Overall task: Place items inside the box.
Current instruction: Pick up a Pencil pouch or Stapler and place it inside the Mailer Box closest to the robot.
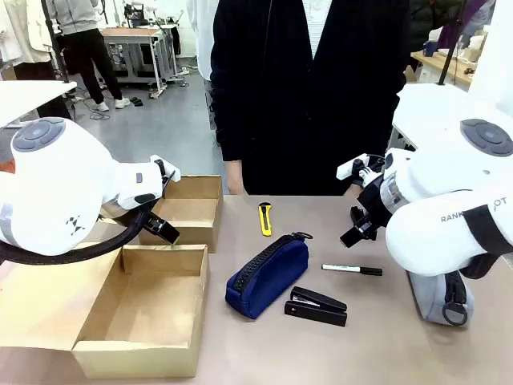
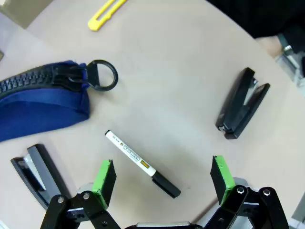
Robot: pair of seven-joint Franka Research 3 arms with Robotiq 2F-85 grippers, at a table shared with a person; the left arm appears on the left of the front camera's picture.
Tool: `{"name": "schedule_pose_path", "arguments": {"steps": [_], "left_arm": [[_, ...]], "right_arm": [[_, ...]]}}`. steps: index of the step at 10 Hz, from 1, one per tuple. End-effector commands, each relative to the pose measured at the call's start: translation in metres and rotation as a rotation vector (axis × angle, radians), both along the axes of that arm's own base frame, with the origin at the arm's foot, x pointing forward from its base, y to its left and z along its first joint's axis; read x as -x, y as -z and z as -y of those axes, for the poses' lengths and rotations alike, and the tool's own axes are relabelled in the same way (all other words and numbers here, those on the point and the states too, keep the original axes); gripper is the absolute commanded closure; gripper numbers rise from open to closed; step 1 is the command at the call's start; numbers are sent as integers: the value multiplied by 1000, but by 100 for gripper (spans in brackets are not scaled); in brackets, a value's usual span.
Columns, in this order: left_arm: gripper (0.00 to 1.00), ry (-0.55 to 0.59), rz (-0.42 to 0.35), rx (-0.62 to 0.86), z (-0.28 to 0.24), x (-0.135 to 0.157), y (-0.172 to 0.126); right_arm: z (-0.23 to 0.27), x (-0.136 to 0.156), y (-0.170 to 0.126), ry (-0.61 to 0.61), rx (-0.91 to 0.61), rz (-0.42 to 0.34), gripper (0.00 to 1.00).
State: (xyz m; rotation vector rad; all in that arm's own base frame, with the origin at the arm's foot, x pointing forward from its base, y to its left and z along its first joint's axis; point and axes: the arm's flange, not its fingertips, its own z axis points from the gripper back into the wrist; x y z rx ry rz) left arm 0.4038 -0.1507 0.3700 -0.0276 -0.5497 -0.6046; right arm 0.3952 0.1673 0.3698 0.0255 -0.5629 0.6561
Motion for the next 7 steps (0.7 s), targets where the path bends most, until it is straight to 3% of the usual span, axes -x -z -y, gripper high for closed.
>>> {"name": "schedule_pose_path", "arguments": {"steps": [1,7], "left_arm": [[0,0,0,0,0,0,0],[0,0,0,0,0,0,0]], "right_arm": [[0,0,0,0,0,0,0],[0,0,0,0,0,0,0]]}}
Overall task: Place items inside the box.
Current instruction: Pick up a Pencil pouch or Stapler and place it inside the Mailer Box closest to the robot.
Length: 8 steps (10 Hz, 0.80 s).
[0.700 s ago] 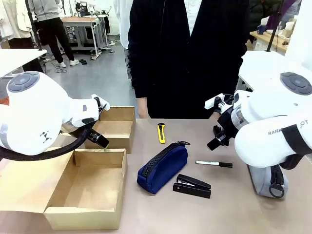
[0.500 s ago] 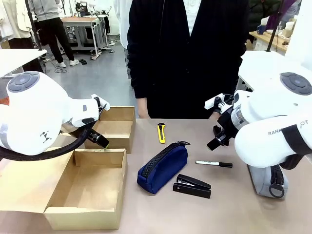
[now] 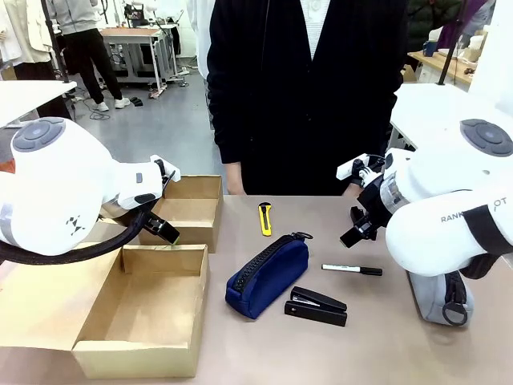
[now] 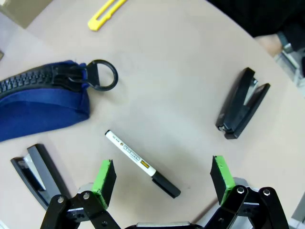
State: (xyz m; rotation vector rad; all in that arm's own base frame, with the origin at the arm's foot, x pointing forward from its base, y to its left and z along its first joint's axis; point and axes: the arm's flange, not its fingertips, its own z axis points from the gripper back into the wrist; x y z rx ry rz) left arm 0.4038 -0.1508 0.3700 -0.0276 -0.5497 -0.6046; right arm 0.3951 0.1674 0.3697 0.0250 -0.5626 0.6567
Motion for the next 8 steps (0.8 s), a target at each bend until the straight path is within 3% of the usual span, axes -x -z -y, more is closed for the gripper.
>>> {"name": "schedule_pose_path", "arguments": {"steps": [1,8], "left_arm": [[0,0,0,0,0,0,0],[0,0,0,0,0,0,0]], "right_arm": [[0,0,0,0,-1,0,0],[1,1,-9,-18,22,14,0]]}}
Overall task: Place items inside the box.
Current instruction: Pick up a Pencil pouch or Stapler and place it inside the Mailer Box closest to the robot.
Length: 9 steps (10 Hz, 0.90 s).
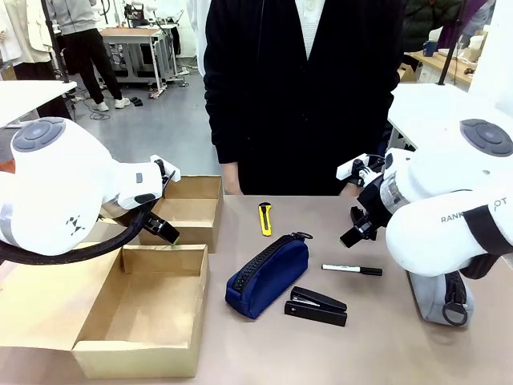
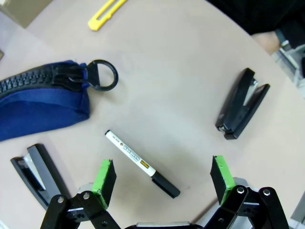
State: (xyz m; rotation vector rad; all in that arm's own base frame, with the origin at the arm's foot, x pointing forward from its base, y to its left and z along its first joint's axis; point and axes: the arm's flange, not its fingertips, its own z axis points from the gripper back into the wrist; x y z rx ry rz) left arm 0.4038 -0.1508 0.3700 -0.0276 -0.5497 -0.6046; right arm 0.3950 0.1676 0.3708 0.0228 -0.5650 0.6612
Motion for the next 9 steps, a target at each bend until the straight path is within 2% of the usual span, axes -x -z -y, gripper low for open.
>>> {"name": "schedule_pose_path", "arguments": {"steps": [1,2,3,5,6,8,9], "left_arm": [[0,24,23,19,18,14,-30],[0,24,41,78,29,36,-69],[0,-89,-41,144,36,53,-104],[0,-80,-197,342,6,87,-152],[0,-31,-261,523,-35,100,-168],[0,-147,-285,807,-123,117,-171],[0,-264,-272,975,-175,125,-164]], "right_arm": [[8,8,-29,-30,-15,13,0],[24,26,-63,-41,-60,-41,0],[43,47,-93,-28,-101,-85,0],[103,87,-127,136,-294,-86,0],[150,107,-131,174,-462,-92,0],[246,134,-114,306,-749,-134,0],[289,144,-103,352,-897,-139,0]]}}
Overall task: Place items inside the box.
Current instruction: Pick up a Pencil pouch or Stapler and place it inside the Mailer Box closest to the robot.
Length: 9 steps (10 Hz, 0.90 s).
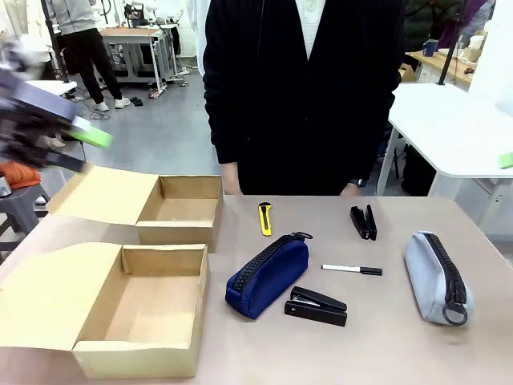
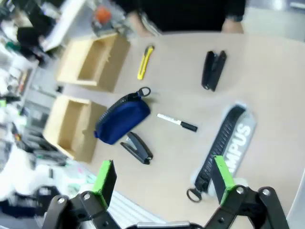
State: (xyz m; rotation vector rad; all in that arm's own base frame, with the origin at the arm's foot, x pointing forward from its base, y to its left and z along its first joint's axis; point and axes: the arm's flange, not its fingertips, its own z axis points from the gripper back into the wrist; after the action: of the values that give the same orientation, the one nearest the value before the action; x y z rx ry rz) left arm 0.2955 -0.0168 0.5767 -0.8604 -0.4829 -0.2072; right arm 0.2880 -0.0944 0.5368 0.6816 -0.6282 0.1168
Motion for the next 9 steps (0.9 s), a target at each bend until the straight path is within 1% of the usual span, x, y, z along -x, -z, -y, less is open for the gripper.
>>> {"name": "schedule_pose_path", "arguments": {"steps": [1,2,3,4,5,6,7,9], "left_arm": [[0,-253,-69,255,-88,22,61],[0,-377,-80,456,-134,36,88],[0,-476,-79,564,-150,45,110],[0,-545,-80,707,-155,55,133],[0,-598,-87,800,-150,59,149],[0,-692,-149,837,-137,60,163],[0,-577,-148,669,-245,30,86],[0,-577,-148,669,-245,30,86]], "right_arm": [[74,44,79,135,-262,-5,0],[123,52,101,198,-434,-5,0],[148,56,116,240,-532,2,0],[167,59,136,289,-622,-8,0],[173,60,152,343,-686,-15,0],[171,61,157,371,-694,33,0],[186,83,146,362,-629,-41,0],[186,83,146,362,-629,-41,0]]}}
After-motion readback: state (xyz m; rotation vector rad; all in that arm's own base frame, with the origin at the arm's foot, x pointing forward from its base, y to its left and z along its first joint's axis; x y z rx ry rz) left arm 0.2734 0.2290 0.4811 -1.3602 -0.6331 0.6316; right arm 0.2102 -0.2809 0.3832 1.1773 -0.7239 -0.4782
